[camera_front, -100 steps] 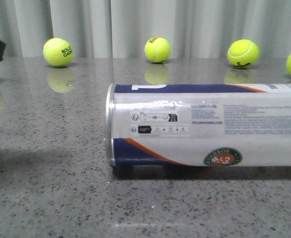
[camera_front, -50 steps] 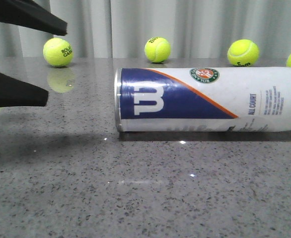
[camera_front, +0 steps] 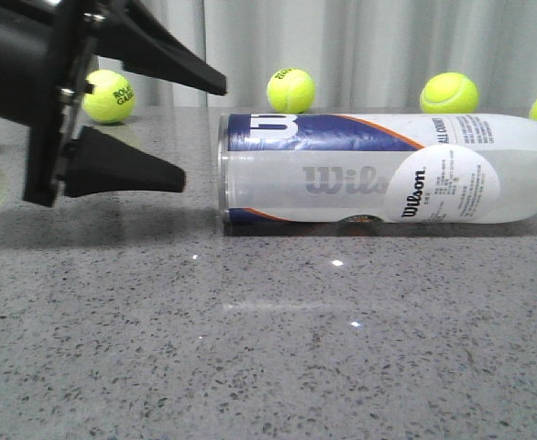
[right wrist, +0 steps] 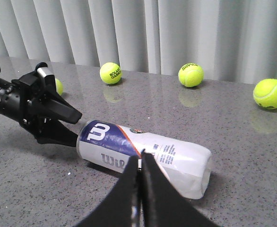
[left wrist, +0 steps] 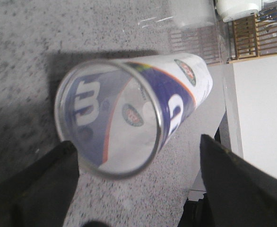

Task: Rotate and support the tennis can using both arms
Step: 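Move the left gripper to the can's open end and grasp it, then lift the can with the left gripper and tilt it upright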

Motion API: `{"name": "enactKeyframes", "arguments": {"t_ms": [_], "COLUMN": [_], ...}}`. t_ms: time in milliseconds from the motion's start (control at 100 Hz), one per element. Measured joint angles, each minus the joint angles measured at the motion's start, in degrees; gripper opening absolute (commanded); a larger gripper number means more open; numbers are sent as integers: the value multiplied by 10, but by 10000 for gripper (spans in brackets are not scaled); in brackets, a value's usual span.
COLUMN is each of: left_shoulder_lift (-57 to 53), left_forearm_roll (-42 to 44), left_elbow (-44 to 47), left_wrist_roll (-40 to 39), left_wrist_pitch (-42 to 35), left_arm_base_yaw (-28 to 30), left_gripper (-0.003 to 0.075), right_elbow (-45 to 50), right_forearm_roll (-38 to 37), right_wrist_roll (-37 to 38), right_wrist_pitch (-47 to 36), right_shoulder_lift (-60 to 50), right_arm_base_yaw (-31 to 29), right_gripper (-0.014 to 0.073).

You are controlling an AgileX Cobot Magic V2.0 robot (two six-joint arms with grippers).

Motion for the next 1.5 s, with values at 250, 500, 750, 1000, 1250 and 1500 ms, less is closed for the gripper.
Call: {"name": "enactKeyframes", "arguments": {"t_ms": [250, 500, 750, 1000, 1250, 1500], "left_shoulder_lift": [65, 74, 73, 17, -108, -205], "left_forearm_roll": [-33, -54, -112, -111, 28, 264], "left_elbow": [-52, -58, -59, -59, -84, -155], "left_wrist_roll": [10, 30, 76, 111, 89, -56], "left_wrist_pitch": [9, 49, 85, 72, -50, -111], "left_arm_base_yaw": [-46, -57, -59, -59, -60, -60], "left_gripper": [425, -21, -19, -19, -19, -19], "right_elbow": [0, 0, 0, 0, 0, 0], "right_forearm_roll": [0, -1, -1, -1, -1, -1], "right_wrist_roll": [0, 0, 0, 0, 0, 0], "right_wrist_pitch": [0, 0, 0, 0, 0, 0], "right_shoulder_lift": [0, 0, 0, 0, 0, 0], "right_arm_base_yaw": [0, 0, 0, 0, 0, 0], "right_gripper": [-61, -61, -61, -61, -61, -61]}}
